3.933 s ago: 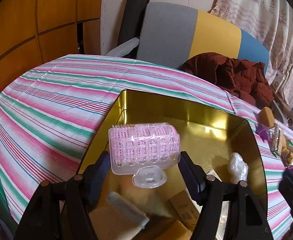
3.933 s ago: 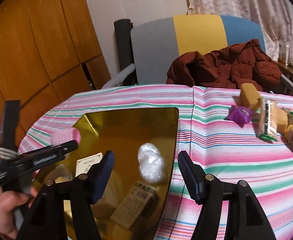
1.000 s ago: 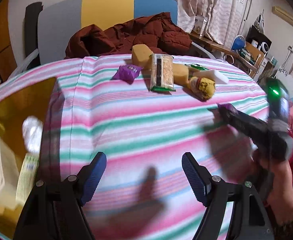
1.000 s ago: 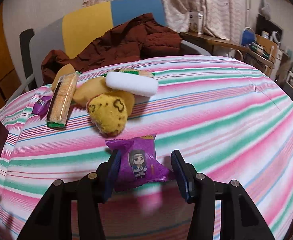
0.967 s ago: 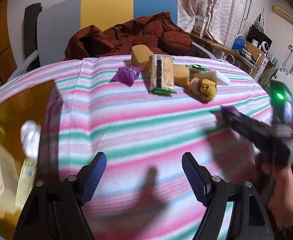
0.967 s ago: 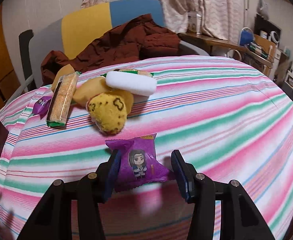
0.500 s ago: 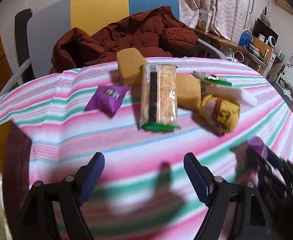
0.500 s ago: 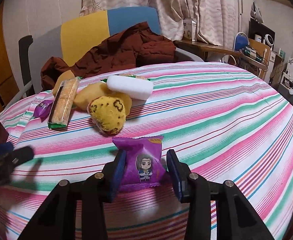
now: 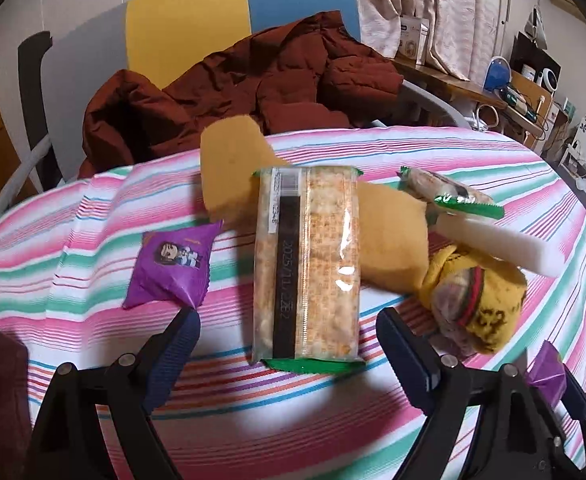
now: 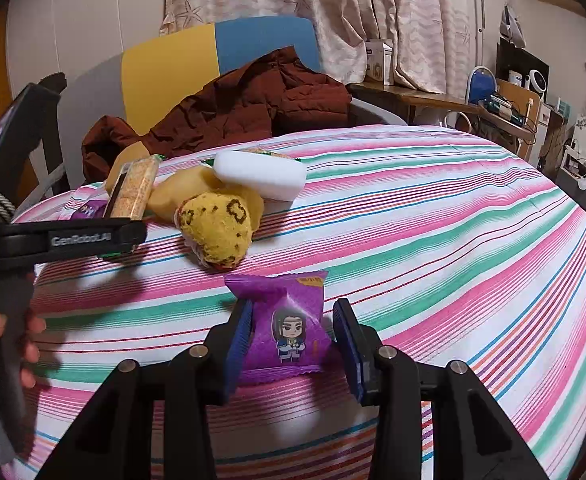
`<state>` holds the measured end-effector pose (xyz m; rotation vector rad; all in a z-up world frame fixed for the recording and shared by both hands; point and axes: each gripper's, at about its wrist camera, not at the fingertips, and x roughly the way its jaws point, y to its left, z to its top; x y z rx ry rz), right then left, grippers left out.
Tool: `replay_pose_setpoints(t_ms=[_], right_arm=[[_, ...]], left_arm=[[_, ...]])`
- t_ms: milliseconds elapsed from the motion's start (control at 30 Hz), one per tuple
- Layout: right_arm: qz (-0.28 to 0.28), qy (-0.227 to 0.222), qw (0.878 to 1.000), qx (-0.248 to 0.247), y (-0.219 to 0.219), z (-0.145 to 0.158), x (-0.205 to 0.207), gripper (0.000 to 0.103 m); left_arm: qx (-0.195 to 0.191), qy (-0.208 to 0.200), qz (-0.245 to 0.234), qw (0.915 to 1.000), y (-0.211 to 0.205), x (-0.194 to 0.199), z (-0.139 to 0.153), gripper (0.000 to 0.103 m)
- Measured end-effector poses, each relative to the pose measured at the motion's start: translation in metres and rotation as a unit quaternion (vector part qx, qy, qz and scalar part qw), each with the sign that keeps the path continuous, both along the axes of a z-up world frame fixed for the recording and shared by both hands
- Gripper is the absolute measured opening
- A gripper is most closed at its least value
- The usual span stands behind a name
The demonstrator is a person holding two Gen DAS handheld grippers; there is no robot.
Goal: Organize objects
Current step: 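Grasp the clear cracker packet with the left gripper while the right holds the purple packet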
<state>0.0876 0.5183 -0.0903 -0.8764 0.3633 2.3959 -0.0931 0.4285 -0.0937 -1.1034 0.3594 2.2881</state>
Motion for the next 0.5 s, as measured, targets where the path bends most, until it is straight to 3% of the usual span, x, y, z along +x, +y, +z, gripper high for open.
replay_pose_setpoints(t_ms=[67,167,500], right_arm=[[0.0,0.001,1.0,0.0,0.0,0.0,0.0,0.042],[-0.001,0.002,1.0,0.001,-0.001,0.0,0.001,0.042],[-0.007,0.001,1.0,0.01,-0.001,0.001,0.002,0.042]], left_arm=[[0.0,-0.009,0.004,1.0,-0.002,-0.003,-0.005,0.078],[0.015,-0.005,0.008,0.9998,-0.007,-0.003,-0.002,0.05],[0.043,0.0,-0.007,0.9991,-0.026,0.012,-0.001,0.049]])
